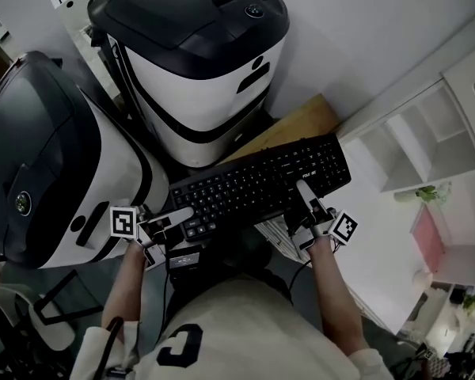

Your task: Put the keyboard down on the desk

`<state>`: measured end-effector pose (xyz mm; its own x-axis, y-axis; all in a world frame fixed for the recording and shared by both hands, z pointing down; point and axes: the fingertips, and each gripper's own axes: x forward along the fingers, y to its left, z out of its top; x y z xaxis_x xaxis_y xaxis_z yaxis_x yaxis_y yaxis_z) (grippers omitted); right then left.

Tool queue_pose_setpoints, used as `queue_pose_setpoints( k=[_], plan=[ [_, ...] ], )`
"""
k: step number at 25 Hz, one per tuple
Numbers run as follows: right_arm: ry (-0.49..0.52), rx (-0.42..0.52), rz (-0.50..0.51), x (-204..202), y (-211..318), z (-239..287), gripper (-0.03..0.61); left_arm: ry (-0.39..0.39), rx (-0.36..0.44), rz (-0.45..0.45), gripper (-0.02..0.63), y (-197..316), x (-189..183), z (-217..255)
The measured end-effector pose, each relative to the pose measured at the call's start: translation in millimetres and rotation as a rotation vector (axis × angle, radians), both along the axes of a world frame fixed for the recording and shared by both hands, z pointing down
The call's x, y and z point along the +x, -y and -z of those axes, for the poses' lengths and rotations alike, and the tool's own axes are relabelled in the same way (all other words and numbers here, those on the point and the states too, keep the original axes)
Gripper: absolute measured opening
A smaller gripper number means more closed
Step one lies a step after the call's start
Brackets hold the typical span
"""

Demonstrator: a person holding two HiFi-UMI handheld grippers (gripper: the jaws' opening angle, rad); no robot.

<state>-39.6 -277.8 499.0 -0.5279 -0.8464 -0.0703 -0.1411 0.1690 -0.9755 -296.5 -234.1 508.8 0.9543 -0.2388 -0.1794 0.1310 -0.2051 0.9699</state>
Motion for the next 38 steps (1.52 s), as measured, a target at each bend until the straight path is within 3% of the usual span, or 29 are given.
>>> queue_pose_setpoints(
  k=[4,9,20,32,38],
  plan=[
    [0.004,0.003,-0.029,6,-11,4,0.101,-0.01,0.009,-0.017,0.107,3,5,2],
    [-0.023,-0.006,-0.06,7,-30,9,0.1,-0.034,-0.022,0.024,0.106,12,5,0],
    [-0.079,-0.035,-0.155,23,-56,11,0.1,-0.05,-0.039,-0.044,0.106,24,24,-15],
    [-0.05,-0.026,-0.193,35,-81,19,0.098,-0.052,-0.036,-0.058,0.106,12,38,-9],
    [-0.042,-0.007,-0.241,58,-107,26,0.097,-0.053,-0.036,-0.086,0.106,1,63,0]
  ],
)
